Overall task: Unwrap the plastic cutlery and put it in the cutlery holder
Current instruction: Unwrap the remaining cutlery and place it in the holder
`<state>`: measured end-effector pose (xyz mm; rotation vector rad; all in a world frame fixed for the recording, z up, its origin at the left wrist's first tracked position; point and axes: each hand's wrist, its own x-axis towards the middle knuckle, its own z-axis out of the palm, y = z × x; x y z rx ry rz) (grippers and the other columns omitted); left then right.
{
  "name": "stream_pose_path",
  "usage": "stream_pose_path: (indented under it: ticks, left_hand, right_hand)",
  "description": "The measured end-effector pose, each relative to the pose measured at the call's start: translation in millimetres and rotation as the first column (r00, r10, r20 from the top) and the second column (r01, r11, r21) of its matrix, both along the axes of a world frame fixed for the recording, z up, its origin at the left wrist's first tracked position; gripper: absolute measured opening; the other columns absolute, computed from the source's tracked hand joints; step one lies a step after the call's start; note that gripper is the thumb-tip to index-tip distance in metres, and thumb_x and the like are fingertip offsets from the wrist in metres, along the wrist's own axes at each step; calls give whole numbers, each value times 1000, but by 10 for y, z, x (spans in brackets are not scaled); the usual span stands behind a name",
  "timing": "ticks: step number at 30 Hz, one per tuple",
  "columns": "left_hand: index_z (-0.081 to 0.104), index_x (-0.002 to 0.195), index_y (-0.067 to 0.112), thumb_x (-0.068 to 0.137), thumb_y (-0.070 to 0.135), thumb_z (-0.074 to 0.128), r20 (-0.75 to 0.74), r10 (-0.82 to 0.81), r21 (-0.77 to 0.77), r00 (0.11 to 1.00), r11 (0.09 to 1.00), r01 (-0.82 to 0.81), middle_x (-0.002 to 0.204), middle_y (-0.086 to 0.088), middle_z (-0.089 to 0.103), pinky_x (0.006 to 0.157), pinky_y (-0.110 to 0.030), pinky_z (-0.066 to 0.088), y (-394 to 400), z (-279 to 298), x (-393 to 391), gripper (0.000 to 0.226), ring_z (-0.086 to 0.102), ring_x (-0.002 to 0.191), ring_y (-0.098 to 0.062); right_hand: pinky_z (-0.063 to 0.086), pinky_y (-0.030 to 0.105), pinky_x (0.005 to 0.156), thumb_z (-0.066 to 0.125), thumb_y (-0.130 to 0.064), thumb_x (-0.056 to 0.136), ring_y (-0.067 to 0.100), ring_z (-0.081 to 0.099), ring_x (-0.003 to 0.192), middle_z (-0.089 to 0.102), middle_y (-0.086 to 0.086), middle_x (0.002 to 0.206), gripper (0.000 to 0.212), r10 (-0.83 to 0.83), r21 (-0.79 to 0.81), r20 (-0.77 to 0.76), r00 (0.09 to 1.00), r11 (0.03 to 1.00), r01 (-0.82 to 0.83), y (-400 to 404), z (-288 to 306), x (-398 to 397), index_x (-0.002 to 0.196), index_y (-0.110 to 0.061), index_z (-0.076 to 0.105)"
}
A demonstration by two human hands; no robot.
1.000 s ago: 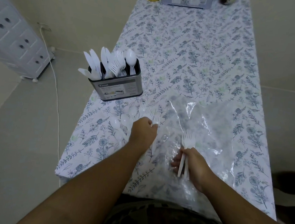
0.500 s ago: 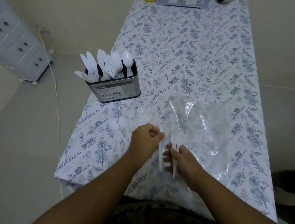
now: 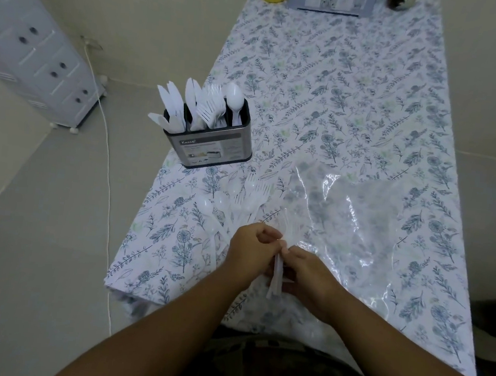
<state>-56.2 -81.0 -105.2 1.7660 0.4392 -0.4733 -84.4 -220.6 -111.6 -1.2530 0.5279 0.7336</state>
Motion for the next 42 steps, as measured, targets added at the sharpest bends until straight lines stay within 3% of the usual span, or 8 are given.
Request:
stream_pose_path:
  ticks: [5, 11, 15, 19, 24, 35, 39, 42]
  left_hand:
    - [75, 95, 9, 85, 10, 75, -32, 32, -101, 999, 994, -35, 85, -5, 76, 62, -18, 56, -13, 38, -37, 9, 74, 77, -13]
    - [75, 93, 11, 87, 13, 74, -76, 35, -124, 997, 991, -44, 83, -7, 77, 66, -26, 59, -12, 34, -40, 6, 74, 75, -17]
    - [73, 92, 8, 84, 13, 79, -95, 4, -149, 996, 989, -18, 84, -10, 75, 70, -28, 59, 38, 52, -3, 11, 71, 73, -16]
    - [70, 92, 8, 80, 13, 81, -87, -27, -113, 996, 993, 17, 86, -10, 75, 79, -35, 62, 88, 63, -5, 17, 73, 79, -20]
    - [71, 86, 13, 77, 24, 84, 1, -123, 76, 992, 990, 123, 78, -4, 76, 75, -32, 62, 113, 46, -14, 19, 74, 75, -16]
    - [73, 87, 1, 78, 20, 84, -107, 82, -109, 991, 990, -94, 78, -15, 76, 76, -45, 63, 36, 48, 11, 24, 76, 74, -31]
    - [72, 88, 4, 79, 20, 83, -51, 92, -62, 994, 994, -95, 74, -10, 76, 68, -35, 63, -10, 43, -6, 21, 74, 67, -22]
    - [71, 91, 3, 78, 15, 83, -44, 75, -66, 996, 995, -78, 77, -11, 76, 67, -34, 63, -11, 30, -7, 21, 75, 70, -24]
  right_hand:
    - [57, 54, 96, 54, -22, 104, 38, 74, 100, 76, 25, 103, 34, -6, -29, 64, 998, 1000, 7, -60, -1, -6, 108, 9, 67]
    - [61, 45, 90, 57, -17, 103, 34, 76, 94, 77, 24, 98, 28, 53, -88, 132, 990, 995, -41, -98, 60, -19, 103, 9, 68]
    - [60, 51, 90, 62, -17, 100, 33, 77, 90, 77, 24, 94, 24, 122, -175, 162, 979, 980, -93, -121, 57, -23, 87, 4, 67]
    - [57, 58, 92, 62, -23, 100, 33, 76, 94, 76, 23, 96, 28, 237, -282, 197, 951, 943, -176, -123, 52, -11, 97, 4, 69]
    - [57, 48, 96, 50, -25, 106, 26, 76, 95, 79, 11, 96, 29, 304, -290, 156, 940, 924, -251, -51, 86, 1, 96, -10, 73]
    - [61, 37, 84, 44, -24, 108, 21, 77, 87, 76, 11, 101, 28, 262, -333, 213, 941, 925, -182, -36, 146, 13, 101, -8, 66]
    - [54, 57, 93, 48, -41, 99, 34, 70, 98, 73, 14, 97, 32, 249, -402, 213, 945, 904, -148, -46, 143, 2, 88, -18, 67]
    - [54, 59, 93, 48, -43, 97, 32, 71, 97, 74, 11, 97, 31, 260, -392, 201, 944, 905, -166, -69, 123, 17, 86, -22, 68]
